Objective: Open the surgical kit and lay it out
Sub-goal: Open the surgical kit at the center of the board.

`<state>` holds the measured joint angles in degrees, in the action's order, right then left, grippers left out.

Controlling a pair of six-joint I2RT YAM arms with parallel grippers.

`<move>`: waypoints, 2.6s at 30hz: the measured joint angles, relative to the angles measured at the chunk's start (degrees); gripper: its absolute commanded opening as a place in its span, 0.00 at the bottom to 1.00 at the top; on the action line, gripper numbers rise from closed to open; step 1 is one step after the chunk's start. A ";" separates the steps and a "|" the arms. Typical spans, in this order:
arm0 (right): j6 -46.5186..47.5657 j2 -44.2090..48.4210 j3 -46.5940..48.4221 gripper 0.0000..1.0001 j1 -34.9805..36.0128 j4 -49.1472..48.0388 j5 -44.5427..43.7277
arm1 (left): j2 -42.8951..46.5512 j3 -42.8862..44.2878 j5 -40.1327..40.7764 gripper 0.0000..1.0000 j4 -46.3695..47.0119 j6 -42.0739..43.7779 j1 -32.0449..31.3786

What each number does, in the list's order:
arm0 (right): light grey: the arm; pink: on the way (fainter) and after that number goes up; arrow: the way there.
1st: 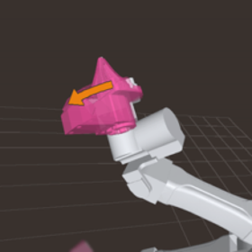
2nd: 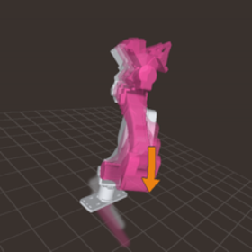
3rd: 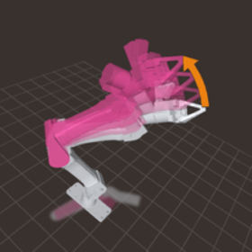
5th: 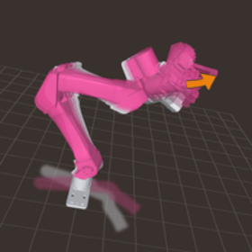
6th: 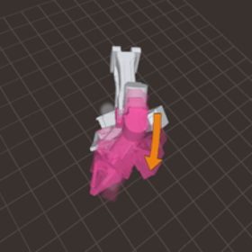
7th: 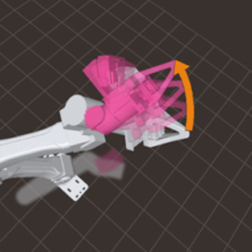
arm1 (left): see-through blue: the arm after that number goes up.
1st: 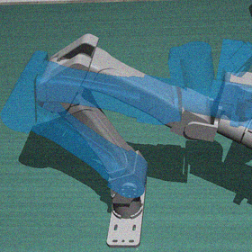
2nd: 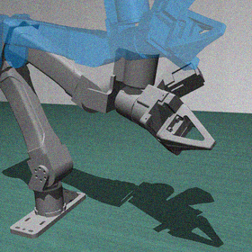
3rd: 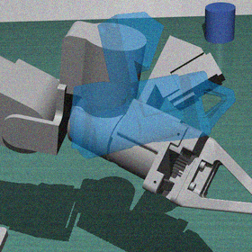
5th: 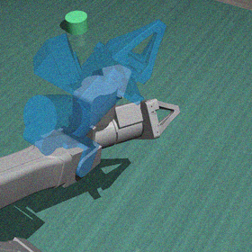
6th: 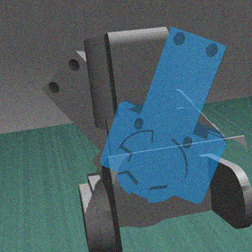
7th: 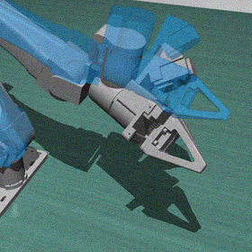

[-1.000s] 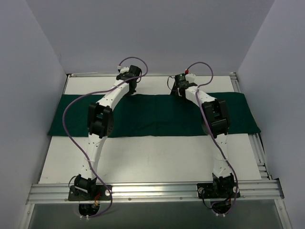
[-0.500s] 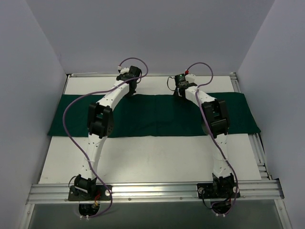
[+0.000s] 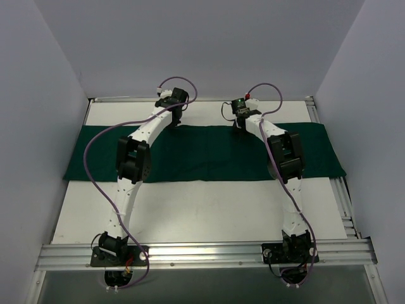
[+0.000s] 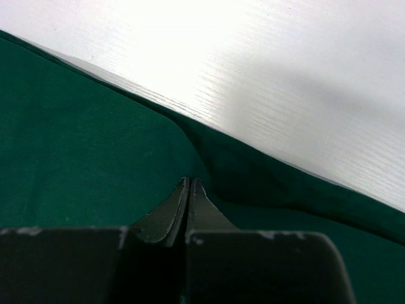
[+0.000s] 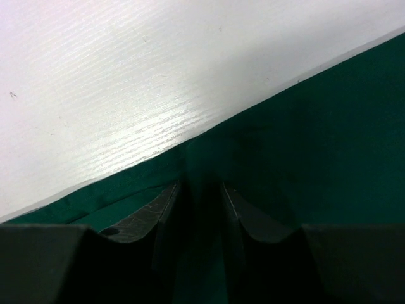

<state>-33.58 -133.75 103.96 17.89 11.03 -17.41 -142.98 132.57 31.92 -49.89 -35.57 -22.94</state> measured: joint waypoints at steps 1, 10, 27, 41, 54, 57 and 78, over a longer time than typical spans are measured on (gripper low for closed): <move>0.00 0.02 0.00 0.23 0.07 0.02 -0.02 | 0.02 -0.09 0.09 0.02 0.00 0.02 -0.02; 0.00 0.02 0.09 0.19 0.22 0.44 -0.11 | 0.04 -0.52 0.37 0.02 0.28 0.07 -0.02; 0.00 0.15 0.42 0.00 0.57 2.05 -0.22 | 0.04 -0.66 0.63 0.02 0.42 0.11 -0.11; 0.42 3.91 0.57 0.00 0.61 5.07 -1.11 | 2.64 -2.34 1.62 0.02 0.37 0.09 -0.11; 0.42 9.16 -0.13 0.00 0.98 6.14 -1.18 | 9.09 -7.32 2.12 0.02 0.87 0.07 -0.17; 0.39 9.84 -0.57 0.00 0.98 6.21 -1.14 | 9.94 -7.96 2.14 0.02 1.16 0.07 -0.24; 0.63 21.42 -9.86 0.00 1.57 6.23 1.01 | 21.09 -18.43 1.86 0.02 2.10 0.02 -1.38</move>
<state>-32.95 -112.33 94.11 19.46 17.26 -16.40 -121.89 114.15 33.78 -47.79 -35.55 -24.32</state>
